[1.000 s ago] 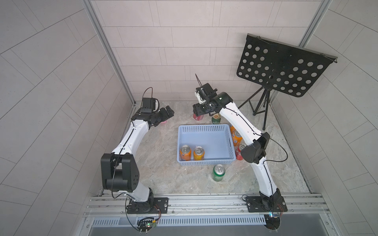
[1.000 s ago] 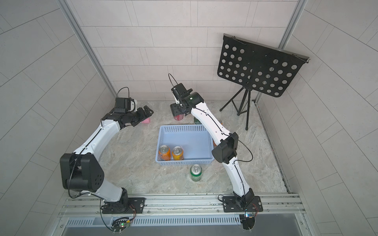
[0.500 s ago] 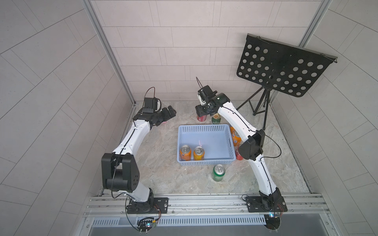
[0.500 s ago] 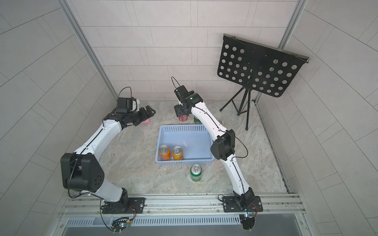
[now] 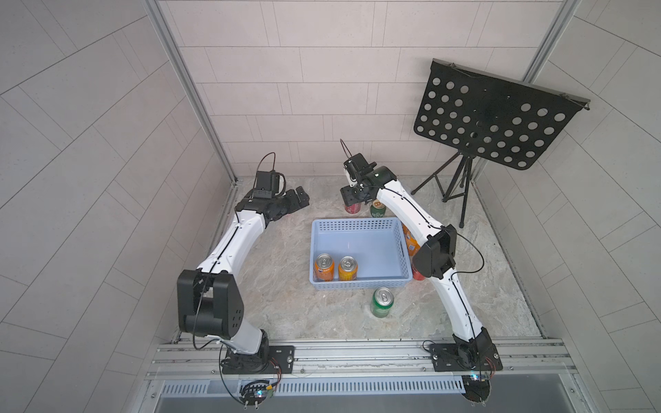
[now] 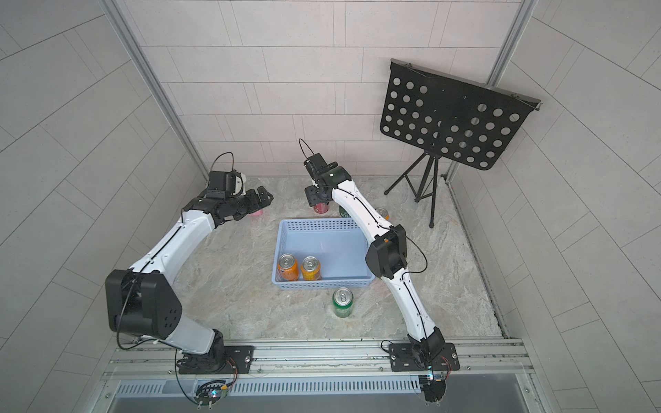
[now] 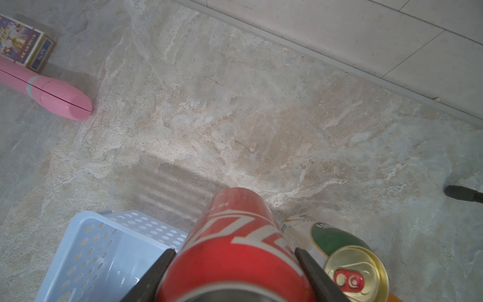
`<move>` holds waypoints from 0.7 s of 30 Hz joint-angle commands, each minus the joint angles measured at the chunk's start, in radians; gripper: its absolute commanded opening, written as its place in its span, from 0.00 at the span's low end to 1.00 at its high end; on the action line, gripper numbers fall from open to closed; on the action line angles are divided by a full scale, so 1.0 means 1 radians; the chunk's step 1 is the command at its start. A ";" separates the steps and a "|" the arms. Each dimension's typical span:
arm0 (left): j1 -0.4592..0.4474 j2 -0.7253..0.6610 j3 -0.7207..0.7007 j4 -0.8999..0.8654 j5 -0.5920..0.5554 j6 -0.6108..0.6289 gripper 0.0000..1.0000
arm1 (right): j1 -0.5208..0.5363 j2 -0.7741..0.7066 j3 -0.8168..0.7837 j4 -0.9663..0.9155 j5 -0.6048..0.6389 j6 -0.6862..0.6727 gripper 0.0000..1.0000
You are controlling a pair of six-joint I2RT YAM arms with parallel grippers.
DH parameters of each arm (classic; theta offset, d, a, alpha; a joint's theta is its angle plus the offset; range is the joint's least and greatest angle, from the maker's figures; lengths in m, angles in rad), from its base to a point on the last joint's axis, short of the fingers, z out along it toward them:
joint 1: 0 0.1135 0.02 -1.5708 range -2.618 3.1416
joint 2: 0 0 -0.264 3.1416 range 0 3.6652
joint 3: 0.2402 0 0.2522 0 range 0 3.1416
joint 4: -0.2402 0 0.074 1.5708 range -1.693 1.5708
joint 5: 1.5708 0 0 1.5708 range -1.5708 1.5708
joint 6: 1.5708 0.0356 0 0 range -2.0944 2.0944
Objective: Take out the drinks from the basket
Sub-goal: Place the drink at the center of the board.
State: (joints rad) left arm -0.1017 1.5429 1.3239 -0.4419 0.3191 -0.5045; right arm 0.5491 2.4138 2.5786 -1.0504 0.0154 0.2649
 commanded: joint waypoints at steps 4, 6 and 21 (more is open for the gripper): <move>-0.005 -0.017 0.002 -0.021 -0.020 0.023 1.00 | -0.013 0.034 0.026 0.042 0.036 -0.016 0.12; -0.004 -0.013 0.006 -0.027 -0.019 0.023 1.00 | -0.013 0.040 0.025 0.038 0.034 -0.014 0.12; -0.004 -0.008 0.011 -0.029 -0.018 0.022 1.00 | -0.018 0.116 -0.002 0.063 0.030 -0.020 0.12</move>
State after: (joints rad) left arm -0.1032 1.5410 1.3239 -0.4622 0.3092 -0.4973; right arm 0.5365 2.5237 2.5774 -1.0245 0.0315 0.2501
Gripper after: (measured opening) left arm 0.999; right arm 0.696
